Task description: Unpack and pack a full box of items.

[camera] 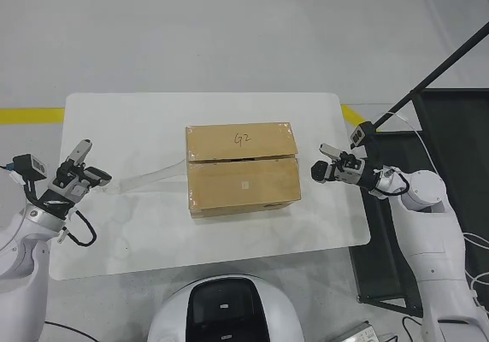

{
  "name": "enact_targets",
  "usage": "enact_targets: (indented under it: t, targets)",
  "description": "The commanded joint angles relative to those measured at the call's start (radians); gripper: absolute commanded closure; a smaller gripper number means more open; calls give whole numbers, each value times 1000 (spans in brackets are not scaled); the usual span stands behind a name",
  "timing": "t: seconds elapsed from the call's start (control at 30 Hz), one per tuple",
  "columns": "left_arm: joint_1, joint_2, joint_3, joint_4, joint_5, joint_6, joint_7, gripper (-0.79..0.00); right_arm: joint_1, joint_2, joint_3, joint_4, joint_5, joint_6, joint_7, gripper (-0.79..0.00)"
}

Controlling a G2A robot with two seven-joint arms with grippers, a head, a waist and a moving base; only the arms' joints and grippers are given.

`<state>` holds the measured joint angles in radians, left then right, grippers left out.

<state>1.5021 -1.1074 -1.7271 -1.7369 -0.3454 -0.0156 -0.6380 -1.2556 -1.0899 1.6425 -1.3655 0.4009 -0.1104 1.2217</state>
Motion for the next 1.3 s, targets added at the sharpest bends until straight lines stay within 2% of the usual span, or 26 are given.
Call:
enact_targets:
  t: [0.0,0.37,0.53,0.9,1.27]
  targets:
    - [0,0,0,0,0,0,0,-785,0,0,0,0,0,0,0,-785]
    - [0,0,0,0,0,0,0,-785,0,0,0,0,0,0,0,-785]
    - [0,0,0,0,0,0,0,-785,17,2,-33,10,-44,-78,11,-785]
    - [0,0,0,0,0,0,0,-785,186,-6,-142,290,-59,-293,56,-785]
    - [0,0,0,0,0,0,0,-785,295,-29,-249,461,29,-366,122,-785]
